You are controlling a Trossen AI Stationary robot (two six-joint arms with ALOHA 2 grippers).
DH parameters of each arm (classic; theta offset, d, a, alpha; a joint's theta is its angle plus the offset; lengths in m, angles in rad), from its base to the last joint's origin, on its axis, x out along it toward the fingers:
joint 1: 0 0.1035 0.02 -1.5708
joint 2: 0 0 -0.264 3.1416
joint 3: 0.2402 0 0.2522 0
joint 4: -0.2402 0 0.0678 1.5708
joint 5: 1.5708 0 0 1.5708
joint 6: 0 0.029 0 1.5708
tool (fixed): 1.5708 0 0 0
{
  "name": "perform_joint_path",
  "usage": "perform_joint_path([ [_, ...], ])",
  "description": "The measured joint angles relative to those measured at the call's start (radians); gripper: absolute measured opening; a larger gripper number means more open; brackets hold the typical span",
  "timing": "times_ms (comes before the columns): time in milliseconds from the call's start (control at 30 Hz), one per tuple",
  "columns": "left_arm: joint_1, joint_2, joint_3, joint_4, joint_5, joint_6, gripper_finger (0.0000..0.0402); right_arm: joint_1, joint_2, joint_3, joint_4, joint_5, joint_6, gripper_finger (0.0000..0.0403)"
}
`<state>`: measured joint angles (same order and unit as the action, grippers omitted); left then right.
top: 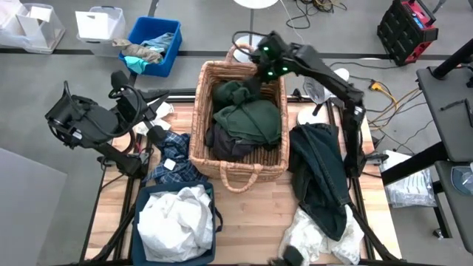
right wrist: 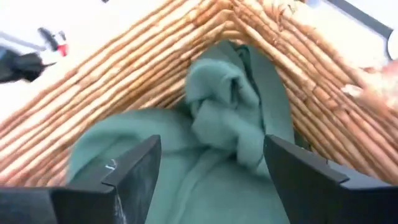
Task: Sort clothes
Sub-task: Put the white blouse into the blue laundry organizer
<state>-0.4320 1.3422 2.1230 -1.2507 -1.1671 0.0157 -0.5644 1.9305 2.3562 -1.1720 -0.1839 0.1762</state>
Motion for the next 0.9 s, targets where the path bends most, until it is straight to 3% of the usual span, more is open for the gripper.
perform_joint_path([
  [100,0.000,0.003,0.000,0.000,0.000,0.001,0.0000,0.030,-0.085,0.000,-0.074,-0.017,-0.058,0.0273],
  [233,0.000,0.003,-0.003,0.000,0.000,0.001,0.0000,0.080,-0.194,0.000,-0.129,-0.142,-0.120,0.0252],
  [500,0.000,0.005,-0.006,0.000,0.014,-0.027,0.0000,0.258,-0.346,0.000,-0.161,-0.147,0.031,0.0210],
  [600,0.000,0.008,-0.006,0.001,0.077,-0.040,0.0000,0.359,-0.366,0.000,-0.211,-0.108,0.059,0.0200],
  [900,0.002,0.044,-0.007,0.001,0.408,-0.075,0.0000,0.654,-0.343,-0.002,-0.385,0.038,0.152,0.0200],
])
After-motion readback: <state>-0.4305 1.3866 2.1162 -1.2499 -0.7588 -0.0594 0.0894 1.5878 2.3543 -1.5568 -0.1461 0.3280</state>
